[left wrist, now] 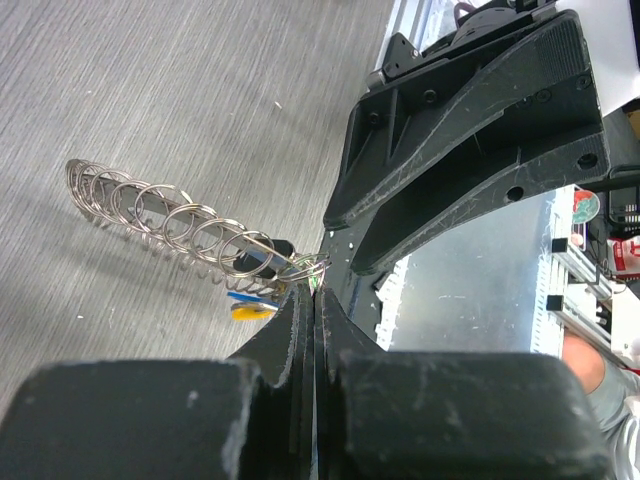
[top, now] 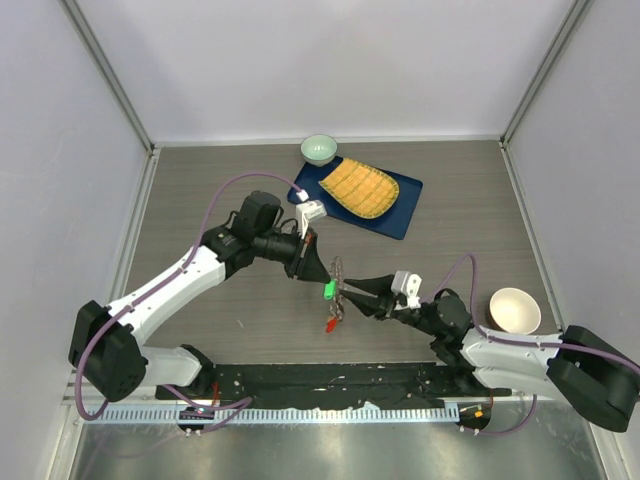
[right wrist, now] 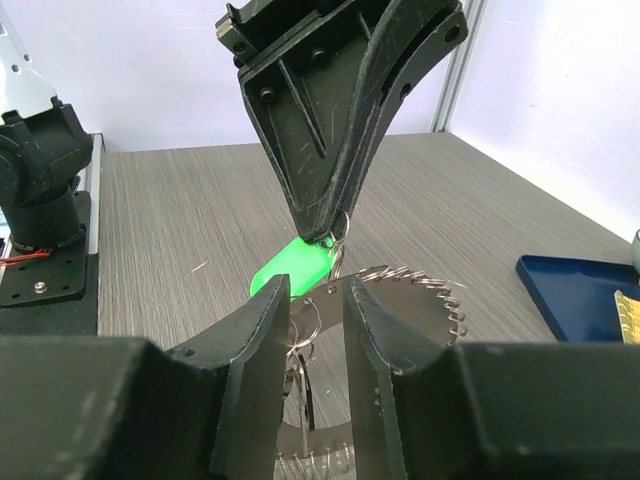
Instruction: Remove the keys from the keyring
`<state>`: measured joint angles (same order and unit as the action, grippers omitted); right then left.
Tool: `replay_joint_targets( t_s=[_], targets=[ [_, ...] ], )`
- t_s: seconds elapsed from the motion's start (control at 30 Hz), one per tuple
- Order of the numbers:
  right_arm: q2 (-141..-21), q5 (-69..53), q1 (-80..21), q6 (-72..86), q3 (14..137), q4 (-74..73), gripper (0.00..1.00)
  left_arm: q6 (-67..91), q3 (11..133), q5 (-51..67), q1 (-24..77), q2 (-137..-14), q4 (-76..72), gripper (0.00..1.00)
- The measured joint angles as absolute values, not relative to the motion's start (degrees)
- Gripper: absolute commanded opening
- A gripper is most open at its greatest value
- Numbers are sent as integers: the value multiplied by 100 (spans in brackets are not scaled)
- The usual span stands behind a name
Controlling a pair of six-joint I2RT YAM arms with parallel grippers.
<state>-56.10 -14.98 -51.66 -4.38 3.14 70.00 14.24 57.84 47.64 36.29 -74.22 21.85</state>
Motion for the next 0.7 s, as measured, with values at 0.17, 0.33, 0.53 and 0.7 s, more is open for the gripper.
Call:
replay_joint_targets(
  t_s=[0.17,0.33,0.53,0.7],
  targets=[
    [-5760,-1514,-5164,-436,384,6978,31,1463,5784,4766,3629,-7422,2128,0],
    [-5942,-1516,-5164,-436,469,6976,28,1468,5784,4766,3629,-7422,2119,0],
    [-6106,-1511,-5164,-436,539,6995,20,1481,5784,4770,3629,-7422,2112,0],
    [-6117,-1463,-5164,-436,539,7019,8,1481,5784,4788,3629,-7422,2104,0]
  ],
)
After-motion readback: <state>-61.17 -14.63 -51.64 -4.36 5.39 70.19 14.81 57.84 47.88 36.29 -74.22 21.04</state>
